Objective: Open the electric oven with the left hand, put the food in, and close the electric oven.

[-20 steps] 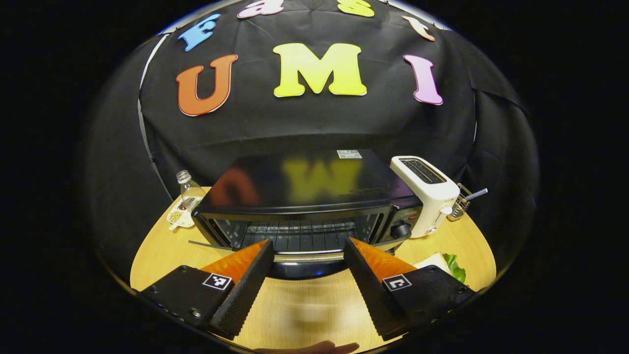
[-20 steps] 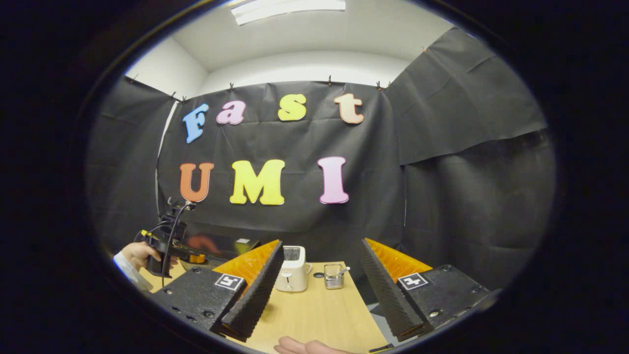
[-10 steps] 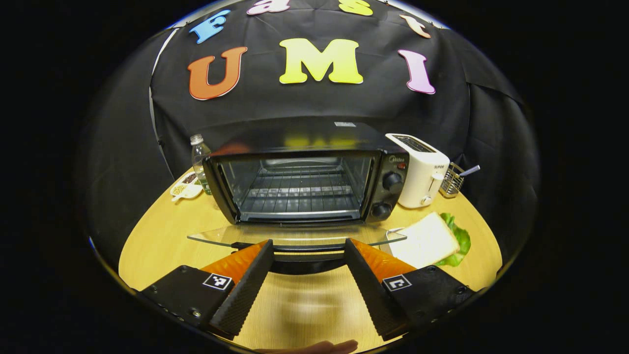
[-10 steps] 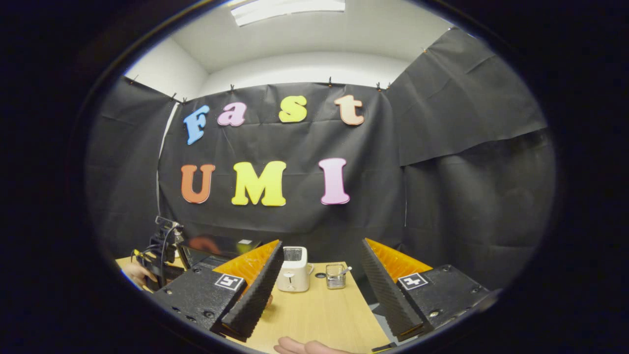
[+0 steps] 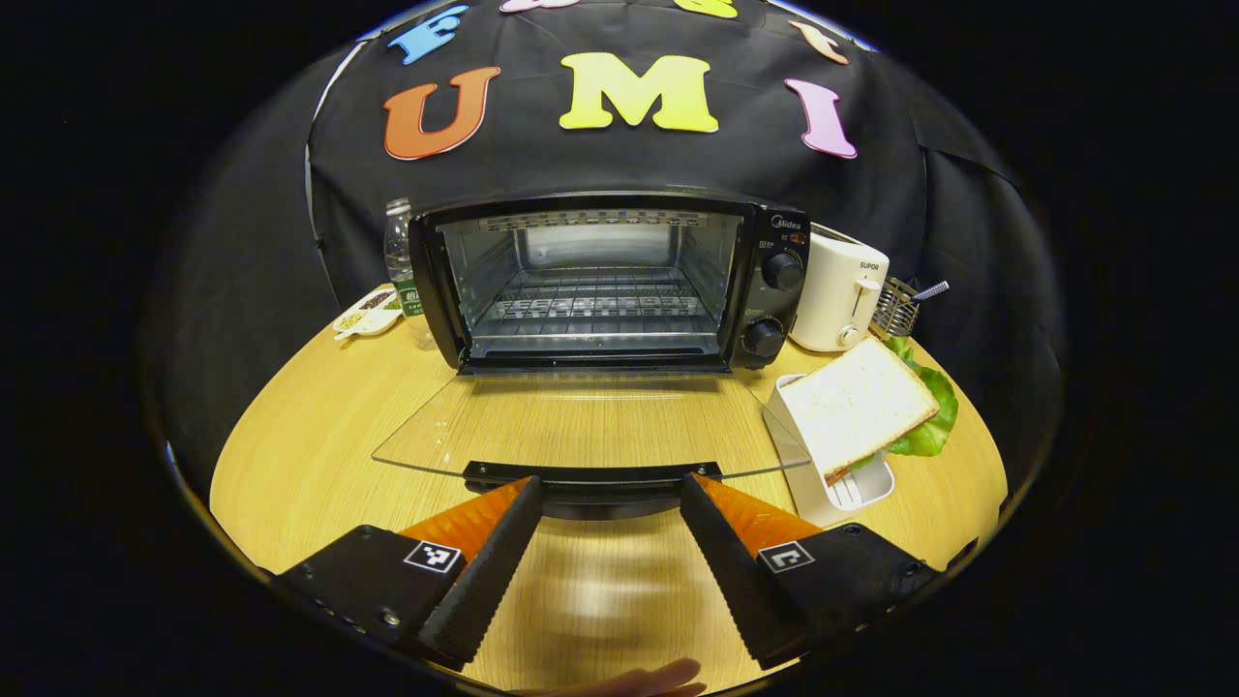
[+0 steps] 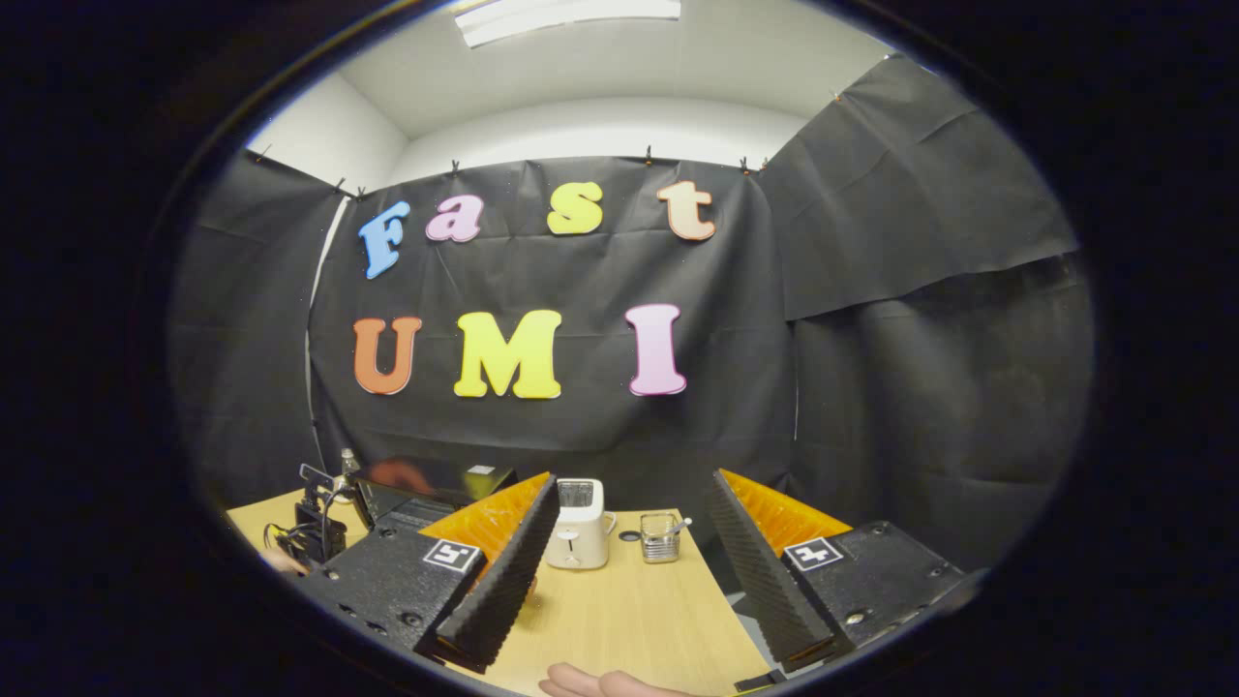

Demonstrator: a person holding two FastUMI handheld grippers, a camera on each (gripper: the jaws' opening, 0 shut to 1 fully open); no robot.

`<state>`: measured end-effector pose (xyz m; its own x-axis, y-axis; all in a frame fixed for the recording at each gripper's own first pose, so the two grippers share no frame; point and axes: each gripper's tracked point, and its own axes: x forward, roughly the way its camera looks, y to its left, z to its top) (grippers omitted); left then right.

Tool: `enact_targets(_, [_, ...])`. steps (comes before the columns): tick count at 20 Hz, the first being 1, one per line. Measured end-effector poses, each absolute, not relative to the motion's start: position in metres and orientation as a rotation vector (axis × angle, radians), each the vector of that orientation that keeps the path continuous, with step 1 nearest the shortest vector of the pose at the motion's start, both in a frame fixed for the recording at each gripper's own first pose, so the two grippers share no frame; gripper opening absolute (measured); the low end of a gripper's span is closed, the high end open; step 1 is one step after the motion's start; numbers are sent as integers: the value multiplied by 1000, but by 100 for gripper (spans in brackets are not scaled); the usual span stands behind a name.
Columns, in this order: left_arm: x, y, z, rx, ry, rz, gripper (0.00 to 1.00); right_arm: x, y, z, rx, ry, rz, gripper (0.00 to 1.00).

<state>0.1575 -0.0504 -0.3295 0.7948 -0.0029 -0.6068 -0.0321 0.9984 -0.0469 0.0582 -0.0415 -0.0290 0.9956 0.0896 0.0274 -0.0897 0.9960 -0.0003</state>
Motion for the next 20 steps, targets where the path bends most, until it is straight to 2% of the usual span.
enact_targets(5, [155,-45,-360,-95,713,28,95,62,-32,-38,-18,0,102,99])
enact_targets(10, [157,-46,-356,-79,694,23,94,71,-25,-46,-30,22,110,99])
enact_targets(14, [157,-46,-315,-101,619,-8,93,83,-16,-52,-26,70,133,99])
enact_targets(20, [141,-37,-219,-83,433,-6,93,112,1,-68,-13,177,201,99])
